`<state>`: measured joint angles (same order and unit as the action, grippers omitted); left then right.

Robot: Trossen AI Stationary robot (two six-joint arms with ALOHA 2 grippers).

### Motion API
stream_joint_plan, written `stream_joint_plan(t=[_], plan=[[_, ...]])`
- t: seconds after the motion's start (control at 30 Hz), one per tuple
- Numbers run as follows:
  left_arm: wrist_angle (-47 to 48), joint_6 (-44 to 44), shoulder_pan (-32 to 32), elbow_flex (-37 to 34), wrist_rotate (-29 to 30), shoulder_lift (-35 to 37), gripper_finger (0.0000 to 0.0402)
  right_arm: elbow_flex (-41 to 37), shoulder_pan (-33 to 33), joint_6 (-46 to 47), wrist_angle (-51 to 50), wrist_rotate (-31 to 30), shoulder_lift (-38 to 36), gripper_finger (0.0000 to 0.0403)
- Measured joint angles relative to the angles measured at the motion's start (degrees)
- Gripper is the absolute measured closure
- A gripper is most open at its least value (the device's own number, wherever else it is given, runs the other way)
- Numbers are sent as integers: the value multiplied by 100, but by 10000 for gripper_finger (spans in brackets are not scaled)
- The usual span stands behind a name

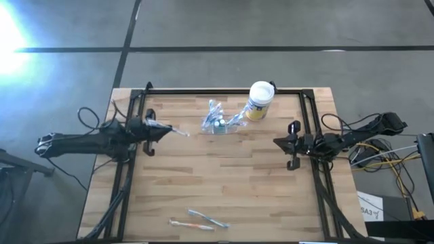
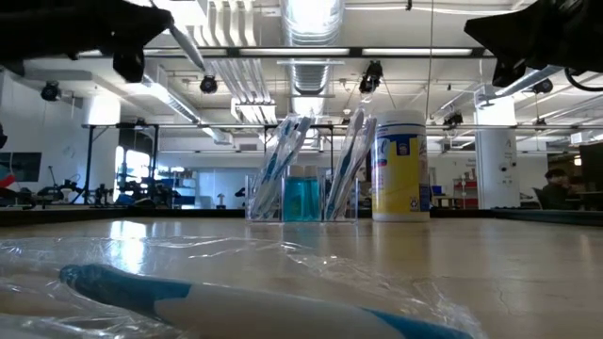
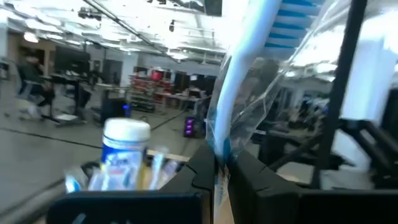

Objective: Pick & Place toothbrushing station
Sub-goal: Put the blue toothbrush into the right section of the transparent organizer

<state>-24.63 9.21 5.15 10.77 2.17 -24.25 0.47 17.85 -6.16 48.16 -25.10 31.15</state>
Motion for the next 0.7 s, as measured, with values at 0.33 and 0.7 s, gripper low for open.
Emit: stream_joint_plan(t=[0.33, 0.7], plan=[[62, -964, 107, 1921, 38, -2465, 381, 4, 2, 325, 4, -16, 294, 394], [-101, -1187, 635, 3605, -191, -5442, 381, 4, 8, 776, 25, 13, 690, 394]])
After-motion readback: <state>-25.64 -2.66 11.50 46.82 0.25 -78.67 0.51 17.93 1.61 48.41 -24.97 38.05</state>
